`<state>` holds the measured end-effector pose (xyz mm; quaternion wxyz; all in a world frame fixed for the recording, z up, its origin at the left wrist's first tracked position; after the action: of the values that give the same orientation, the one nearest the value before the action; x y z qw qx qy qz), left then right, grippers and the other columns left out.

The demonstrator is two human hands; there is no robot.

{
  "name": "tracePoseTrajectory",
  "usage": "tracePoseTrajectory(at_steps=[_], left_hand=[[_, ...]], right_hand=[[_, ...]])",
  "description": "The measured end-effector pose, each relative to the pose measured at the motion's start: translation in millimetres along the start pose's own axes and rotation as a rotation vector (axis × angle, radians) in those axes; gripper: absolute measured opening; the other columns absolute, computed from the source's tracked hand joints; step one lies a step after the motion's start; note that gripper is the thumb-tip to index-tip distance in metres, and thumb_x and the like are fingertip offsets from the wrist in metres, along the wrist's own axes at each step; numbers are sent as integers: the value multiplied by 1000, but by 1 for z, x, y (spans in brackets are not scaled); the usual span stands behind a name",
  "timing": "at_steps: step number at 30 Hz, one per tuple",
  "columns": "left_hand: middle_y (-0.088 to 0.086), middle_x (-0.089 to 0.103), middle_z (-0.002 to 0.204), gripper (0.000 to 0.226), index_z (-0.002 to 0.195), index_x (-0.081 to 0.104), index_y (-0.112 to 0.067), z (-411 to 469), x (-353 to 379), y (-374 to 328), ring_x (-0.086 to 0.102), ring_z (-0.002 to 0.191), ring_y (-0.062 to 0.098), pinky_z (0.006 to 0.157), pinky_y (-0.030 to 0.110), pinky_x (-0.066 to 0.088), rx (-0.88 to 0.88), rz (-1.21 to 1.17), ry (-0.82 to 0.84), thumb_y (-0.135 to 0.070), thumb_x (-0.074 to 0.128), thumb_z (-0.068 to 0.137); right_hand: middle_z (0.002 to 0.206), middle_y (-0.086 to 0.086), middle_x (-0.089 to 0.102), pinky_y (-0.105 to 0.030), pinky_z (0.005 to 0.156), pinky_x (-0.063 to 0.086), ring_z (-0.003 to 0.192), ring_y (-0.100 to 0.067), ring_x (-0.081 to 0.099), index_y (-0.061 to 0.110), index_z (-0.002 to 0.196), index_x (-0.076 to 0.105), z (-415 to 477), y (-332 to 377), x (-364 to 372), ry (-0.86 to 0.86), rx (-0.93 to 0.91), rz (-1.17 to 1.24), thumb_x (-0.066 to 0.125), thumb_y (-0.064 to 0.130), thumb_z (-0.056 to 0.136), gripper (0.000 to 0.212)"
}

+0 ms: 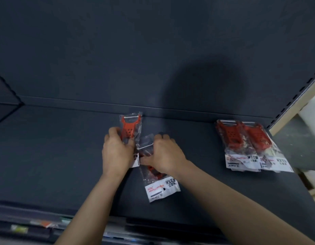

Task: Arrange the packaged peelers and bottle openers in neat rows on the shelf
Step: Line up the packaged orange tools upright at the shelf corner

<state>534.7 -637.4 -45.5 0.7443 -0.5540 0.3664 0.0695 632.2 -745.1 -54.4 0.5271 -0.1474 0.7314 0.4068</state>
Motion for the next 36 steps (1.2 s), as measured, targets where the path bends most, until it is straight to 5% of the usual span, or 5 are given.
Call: tracePoseTrajectory(at_steps=[18,26,32,36], left_hand=[[1,56,96,28,108,53,-17,-21,59,-58,54,85,18,69,26,38,257,-59,196,-19,65,83],[0,63,94,26,105,53,-20,-32,90,-80,59,82,16,70,30,48,289,-80,275,-21,67,84],[-1,62,90,26,103,54,-20,-42,109,-104,59,80,16,70,34,51,294,-98,268,-27,68,83],[-3,55,88,26,101,53,-20,-55,127,-118,51,73,13,64,24,37,311,-36,262,-30,69,83]], right_hand=[[109,-19,61,-35,68,44,100,-35,60,1,111,47,-4,-99,-80,-364,427,-67,64,29,87,41],[105,-19,61,-33,69,44,97,-35,60,2,102,56,-3,-120,-88,-369,379,-87,53,13,92,15],[94,-14,63,-27,64,36,87,-30,59,4,94,62,-18,-139,-126,-512,271,-103,50,11,90,15],[96,-15,65,-32,70,41,91,-32,57,5,93,64,-30,-166,-143,-534,255,-123,53,16,88,17]])
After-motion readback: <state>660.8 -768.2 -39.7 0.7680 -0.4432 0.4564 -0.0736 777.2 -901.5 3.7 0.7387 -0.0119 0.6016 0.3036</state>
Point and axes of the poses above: each hand's wrist, its own z-axis towards the middle knuckle, its own x-axis out of the palm, y = z × x, the point moved 7 cm from there along z, towards the middle knuckle
